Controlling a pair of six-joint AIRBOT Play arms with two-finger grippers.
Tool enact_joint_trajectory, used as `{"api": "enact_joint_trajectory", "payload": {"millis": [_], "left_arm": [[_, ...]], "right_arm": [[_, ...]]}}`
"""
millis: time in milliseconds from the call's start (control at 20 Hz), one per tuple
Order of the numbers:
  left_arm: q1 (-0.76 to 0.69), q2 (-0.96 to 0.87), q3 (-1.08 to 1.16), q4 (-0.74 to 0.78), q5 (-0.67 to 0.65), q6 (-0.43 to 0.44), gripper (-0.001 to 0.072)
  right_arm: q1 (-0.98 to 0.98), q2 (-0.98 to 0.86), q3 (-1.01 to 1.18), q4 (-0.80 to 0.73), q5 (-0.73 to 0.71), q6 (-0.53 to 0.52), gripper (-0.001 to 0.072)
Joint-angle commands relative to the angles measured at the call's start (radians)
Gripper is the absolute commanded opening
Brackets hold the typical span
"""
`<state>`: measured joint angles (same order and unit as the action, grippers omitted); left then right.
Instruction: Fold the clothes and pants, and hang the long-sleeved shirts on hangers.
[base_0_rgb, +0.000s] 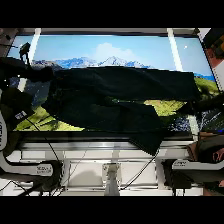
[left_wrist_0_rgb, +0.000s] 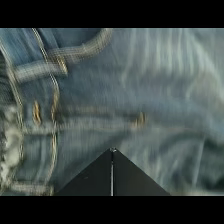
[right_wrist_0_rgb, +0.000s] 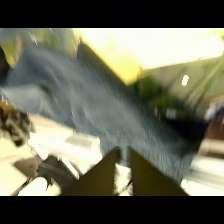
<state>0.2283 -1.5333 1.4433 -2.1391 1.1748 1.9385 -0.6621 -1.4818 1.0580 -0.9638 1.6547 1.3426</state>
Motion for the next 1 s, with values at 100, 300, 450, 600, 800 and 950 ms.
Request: {"api": "enact_joint_trajectory", "payload": {"millis": [100, 300, 450, 600, 800, 950], "left_arm": [[0.006, 0.000, 0.000, 0.000, 0.120, 0.067, 0.0029], [0.006, 0.000, 0.000, 0.000, 0.143, 0.067, 0.0030], [0.006, 0.000, 0.000, -0.001, 0.143, 0.067, 0.0029], [0.006, 0.000, 0.000, -0.001, 0.146, 0.066, 0.0029], [0.000, 0.000, 0.000, -0.001, 0.147, 0.066, 0.0029], [-0.009, 0.000, 0.000, -0.001, 0.147, 0.066, 0.0029]], "right_arm": [[-0.001, 0.069, -0.201, -0.216, -0.014, 0.084, 0.0380], [-0.001, 0.049, -0.220, -0.247, -0.060, -0.110, 0.0378], [0.002, 0.023, -0.220, -0.248, -0.117, -0.269, 0.0378], [0.002, 0.008, -0.220, -0.248, -0.140, -0.340, 0.0378], [0.002, -0.007, -0.231, -0.243, -0.183, -0.370, 0.0379], [0.002, -0.007, -0.289, -0.238, -0.189, -0.422, 0.0379]]}}
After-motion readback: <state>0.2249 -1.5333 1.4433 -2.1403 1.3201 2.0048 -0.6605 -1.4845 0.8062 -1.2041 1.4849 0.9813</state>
